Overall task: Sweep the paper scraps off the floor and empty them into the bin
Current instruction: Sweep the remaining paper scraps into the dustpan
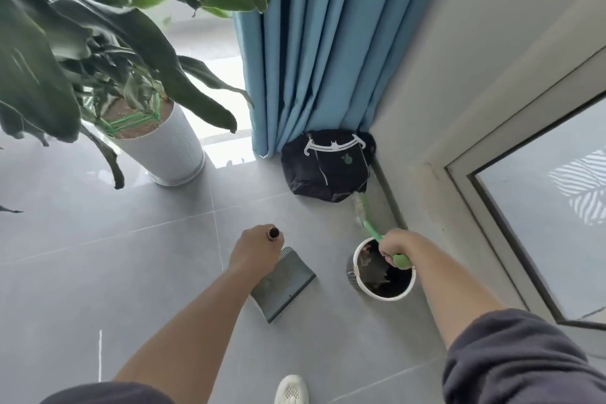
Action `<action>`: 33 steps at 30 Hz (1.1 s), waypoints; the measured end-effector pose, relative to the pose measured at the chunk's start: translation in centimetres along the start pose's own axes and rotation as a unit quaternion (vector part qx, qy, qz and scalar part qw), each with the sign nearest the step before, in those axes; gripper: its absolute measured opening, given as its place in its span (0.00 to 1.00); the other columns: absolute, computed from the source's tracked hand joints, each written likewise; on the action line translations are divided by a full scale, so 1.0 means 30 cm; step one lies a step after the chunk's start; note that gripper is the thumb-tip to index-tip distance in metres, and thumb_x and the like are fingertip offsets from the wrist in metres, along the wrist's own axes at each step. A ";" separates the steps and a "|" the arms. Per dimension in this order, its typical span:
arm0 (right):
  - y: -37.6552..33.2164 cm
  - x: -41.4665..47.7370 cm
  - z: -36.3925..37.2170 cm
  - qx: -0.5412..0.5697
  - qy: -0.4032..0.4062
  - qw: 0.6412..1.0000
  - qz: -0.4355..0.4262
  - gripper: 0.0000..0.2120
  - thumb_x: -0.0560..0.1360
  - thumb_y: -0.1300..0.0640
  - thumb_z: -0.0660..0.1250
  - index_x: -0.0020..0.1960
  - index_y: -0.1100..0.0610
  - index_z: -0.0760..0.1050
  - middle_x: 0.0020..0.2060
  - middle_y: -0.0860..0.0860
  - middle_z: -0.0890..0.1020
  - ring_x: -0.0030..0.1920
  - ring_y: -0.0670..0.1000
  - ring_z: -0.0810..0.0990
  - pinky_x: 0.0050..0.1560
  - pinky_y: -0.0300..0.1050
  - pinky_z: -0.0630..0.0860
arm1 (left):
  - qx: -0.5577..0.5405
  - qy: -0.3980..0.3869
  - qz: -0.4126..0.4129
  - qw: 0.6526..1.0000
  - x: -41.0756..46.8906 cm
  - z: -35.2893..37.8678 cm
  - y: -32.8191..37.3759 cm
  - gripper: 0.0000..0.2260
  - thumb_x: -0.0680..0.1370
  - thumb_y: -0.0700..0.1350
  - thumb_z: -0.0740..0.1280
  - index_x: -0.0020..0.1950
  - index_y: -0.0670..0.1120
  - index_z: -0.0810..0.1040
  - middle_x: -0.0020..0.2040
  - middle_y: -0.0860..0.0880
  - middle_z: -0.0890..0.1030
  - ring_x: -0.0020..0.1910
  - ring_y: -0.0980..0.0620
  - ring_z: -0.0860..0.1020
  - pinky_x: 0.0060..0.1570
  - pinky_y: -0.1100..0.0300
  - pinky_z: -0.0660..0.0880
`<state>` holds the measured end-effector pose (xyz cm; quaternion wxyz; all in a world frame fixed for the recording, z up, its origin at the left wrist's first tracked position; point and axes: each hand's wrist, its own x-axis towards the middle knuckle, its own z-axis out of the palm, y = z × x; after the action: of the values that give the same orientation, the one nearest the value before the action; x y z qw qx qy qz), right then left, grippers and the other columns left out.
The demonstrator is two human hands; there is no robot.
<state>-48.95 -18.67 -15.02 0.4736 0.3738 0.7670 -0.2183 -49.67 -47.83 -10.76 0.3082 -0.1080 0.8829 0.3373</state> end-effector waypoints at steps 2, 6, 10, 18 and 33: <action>-0.033 -0.028 0.011 0.001 -0.018 1.000 0.002 0.05 0.71 0.64 0.58 0.39 0.61 0.72 0.38 0.57 0.74 0.34 0.54 0.73 0.35 0.42 0.70 | -0.014 0.013 -0.015 1.000 0.011 -0.024 -0.015 0.13 0.75 0.49 0.59 0.42 0.41 0.77 0.39 0.40 0.83 0.37 0.41 0.84 0.44 0.48 0.81; -0.075 -0.068 0.039 0.021 -0.043 0.999 -0.021 0.17 0.70 0.64 0.58 0.56 0.64 0.74 0.41 0.57 0.76 0.38 0.54 0.75 0.39 0.43 0.72 | -0.029 0.018 -0.040 0.999 -0.003 -0.044 -0.033 0.12 0.75 0.49 0.61 0.45 0.42 0.80 0.37 0.42 0.84 0.31 0.46 0.84 0.43 0.50 0.82; -0.098 -0.150 0.094 -0.010 -0.091 0.995 -0.038 0.11 0.74 0.66 0.54 0.55 0.63 0.70 0.26 0.54 0.73 0.20 0.49 0.70 0.25 0.34 0.70 | -0.041 0.020 -0.080 0.996 -0.044 -0.046 -0.077 0.09 0.74 0.45 0.62 0.43 0.41 0.79 0.37 0.42 0.84 0.33 0.43 0.85 0.40 0.49 0.82; -0.006 -0.237 0.209 -0.048 -0.186 0.981 -0.015 0.06 0.71 0.62 0.57 0.37 0.59 0.70 0.35 0.54 0.71 0.37 0.51 0.69 0.49 0.43 0.64 | -0.082 0.085 -0.132 0.984 -0.145 -0.031 -0.191 0.12 0.76 0.46 0.62 0.45 0.40 0.81 0.38 0.40 0.83 0.36 0.41 0.84 0.44 0.47 0.83; 0.510 -0.508 0.299 -0.229 -0.152 0.959 -0.073 0.07 0.76 0.64 0.55 0.40 0.61 0.68 0.29 0.54 0.71 0.28 0.52 0.68 0.32 0.42 0.67 | -0.013 0.173 -0.099 0.980 -0.552 0.193 -0.147 0.17 0.79 0.44 0.57 0.38 0.36 0.77 0.38 0.36 0.82 0.38 0.39 0.79 0.38 0.54 0.75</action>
<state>-27.80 -20.87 -5.25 0.6405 0.1607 0.7405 -0.1249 -32.14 -47.57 -6.25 0.1809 -0.2556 0.9035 0.2927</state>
